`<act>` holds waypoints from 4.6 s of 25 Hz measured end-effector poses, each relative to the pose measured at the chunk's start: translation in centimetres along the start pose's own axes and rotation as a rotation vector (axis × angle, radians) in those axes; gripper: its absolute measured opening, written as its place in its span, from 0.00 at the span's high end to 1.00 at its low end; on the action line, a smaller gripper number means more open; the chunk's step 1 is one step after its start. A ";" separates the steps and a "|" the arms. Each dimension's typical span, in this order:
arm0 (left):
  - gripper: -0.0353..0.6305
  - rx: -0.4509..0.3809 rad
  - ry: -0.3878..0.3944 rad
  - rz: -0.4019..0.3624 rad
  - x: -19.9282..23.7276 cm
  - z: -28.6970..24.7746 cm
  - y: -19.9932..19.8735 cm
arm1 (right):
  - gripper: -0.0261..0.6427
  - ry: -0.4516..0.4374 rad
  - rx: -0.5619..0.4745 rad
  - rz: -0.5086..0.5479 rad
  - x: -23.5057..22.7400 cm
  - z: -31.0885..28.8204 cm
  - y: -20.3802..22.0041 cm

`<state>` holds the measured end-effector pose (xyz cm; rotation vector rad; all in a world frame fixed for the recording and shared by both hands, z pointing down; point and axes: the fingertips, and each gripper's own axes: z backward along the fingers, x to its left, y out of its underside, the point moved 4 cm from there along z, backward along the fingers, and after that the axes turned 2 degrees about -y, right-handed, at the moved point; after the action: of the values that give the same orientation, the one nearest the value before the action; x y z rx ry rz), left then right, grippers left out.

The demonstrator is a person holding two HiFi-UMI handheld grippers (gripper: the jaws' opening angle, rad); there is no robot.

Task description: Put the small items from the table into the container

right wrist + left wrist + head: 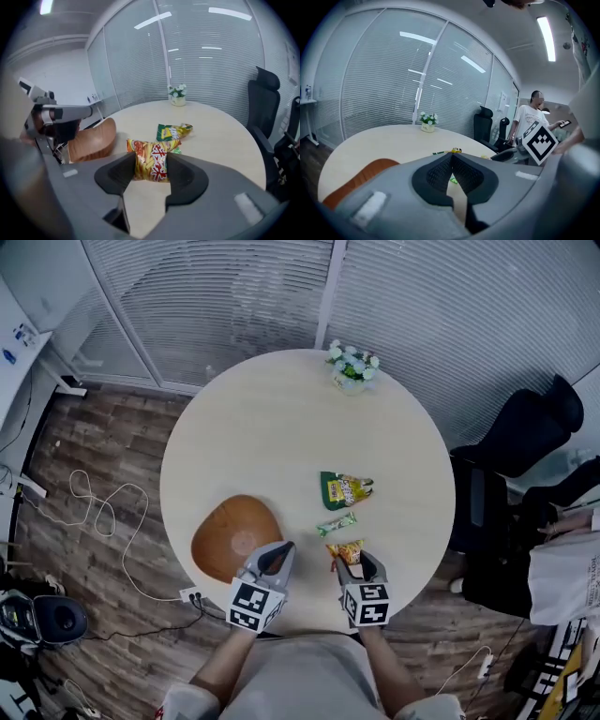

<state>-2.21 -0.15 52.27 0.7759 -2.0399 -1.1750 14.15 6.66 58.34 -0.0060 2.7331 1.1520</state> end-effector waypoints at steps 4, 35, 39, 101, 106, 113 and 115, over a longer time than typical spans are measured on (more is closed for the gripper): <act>0.95 -0.023 -0.115 0.025 3.7 3.2 0.4 | 0.66 -0.121 -0.032 0.065 5.3 -2.1 -3.8; 0.95 -0.027 -0.301 0.148 9.7 9.1 3.4 | 0.96 -0.367 -0.061 0.206 15.5 -6.0 -6.8; 0.95 -0.021 -0.242 0.100 7.9 6.9 2.0 | 0.96 -0.302 -0.177 0.140 12.2 -3.0 -7.5; 0.95 0.044 -0.334 0.184 2.0 -5.4 1.4 | 0.90 -0.539 0.173 0.708 -1.5 -11.8 -1.4; 0.95 0.021 -0.331 0.178 3.7 -2.6 0.8 | 0.90 -0.526 0.098 0.665 2.6 -10.5 -4.6; 0.95 -0.002 -0.354 0.188 6.8 3.2 1.4 | 0.90 -0.579 -0.004 0.693 12.4 -8.8 -7.6; 0.95 -0.003 -0.369 0.195 8.0 4.9 1.9 | 0.90 -0.598 0.010 0.706 15.0 -8.9 -7.3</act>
<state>-11.16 -2.90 53.98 0.3642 -2.3484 -1.2786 -1.52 -3.81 56.79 1.1742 2.2189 1.0346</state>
